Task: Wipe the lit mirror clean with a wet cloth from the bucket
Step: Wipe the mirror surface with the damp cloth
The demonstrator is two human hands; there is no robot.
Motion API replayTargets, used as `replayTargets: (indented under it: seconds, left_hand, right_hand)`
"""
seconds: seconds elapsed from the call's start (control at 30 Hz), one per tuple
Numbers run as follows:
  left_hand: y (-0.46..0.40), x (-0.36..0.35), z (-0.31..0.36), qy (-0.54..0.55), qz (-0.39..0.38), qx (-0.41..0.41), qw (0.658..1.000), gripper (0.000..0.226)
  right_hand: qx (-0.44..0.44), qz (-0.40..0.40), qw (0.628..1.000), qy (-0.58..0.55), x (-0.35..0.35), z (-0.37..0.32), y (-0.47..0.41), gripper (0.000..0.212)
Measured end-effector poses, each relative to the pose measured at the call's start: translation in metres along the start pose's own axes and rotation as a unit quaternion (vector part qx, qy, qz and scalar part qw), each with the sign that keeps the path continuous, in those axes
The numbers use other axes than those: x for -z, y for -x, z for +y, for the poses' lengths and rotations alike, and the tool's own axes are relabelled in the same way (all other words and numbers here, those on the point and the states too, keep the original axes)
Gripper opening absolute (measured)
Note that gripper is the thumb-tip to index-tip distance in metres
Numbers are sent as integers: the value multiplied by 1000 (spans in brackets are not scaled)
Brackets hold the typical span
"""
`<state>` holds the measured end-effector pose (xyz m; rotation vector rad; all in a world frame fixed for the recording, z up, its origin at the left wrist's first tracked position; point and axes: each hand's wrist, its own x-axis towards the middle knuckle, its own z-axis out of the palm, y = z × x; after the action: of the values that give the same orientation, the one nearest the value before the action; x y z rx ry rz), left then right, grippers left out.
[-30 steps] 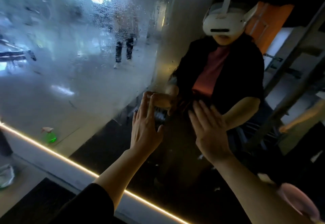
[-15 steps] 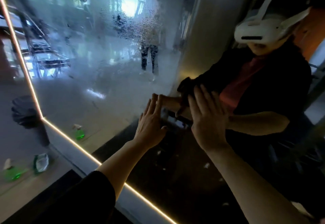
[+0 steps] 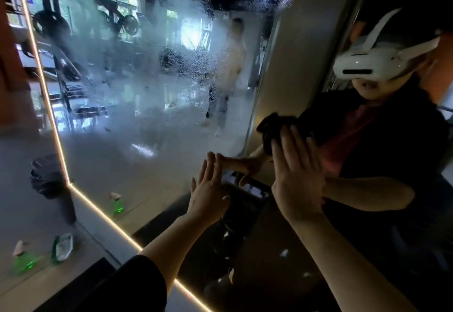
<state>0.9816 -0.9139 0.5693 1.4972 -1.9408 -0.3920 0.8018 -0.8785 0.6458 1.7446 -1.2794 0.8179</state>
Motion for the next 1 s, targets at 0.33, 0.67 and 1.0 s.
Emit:
replayTargets:
  seconds: [0.33, 0.67, 1.0]
  left_hand:
    - [-27, 15, -11, 72, 243, -97, 963, 74]
    - [-109, 84, -17, 55, 316, -231, 918, 72]
    - [-150, 134, -44, 27, 312, -222, 923, 70]
  right_hand:
    - [103, -81, 991, 24, -30, -26, 14, 50]
    - [61, -54, 992, 95, -38, -60, -60, 71]
    - [-108, 126, 982, 96, -20, -52, -142, 48]
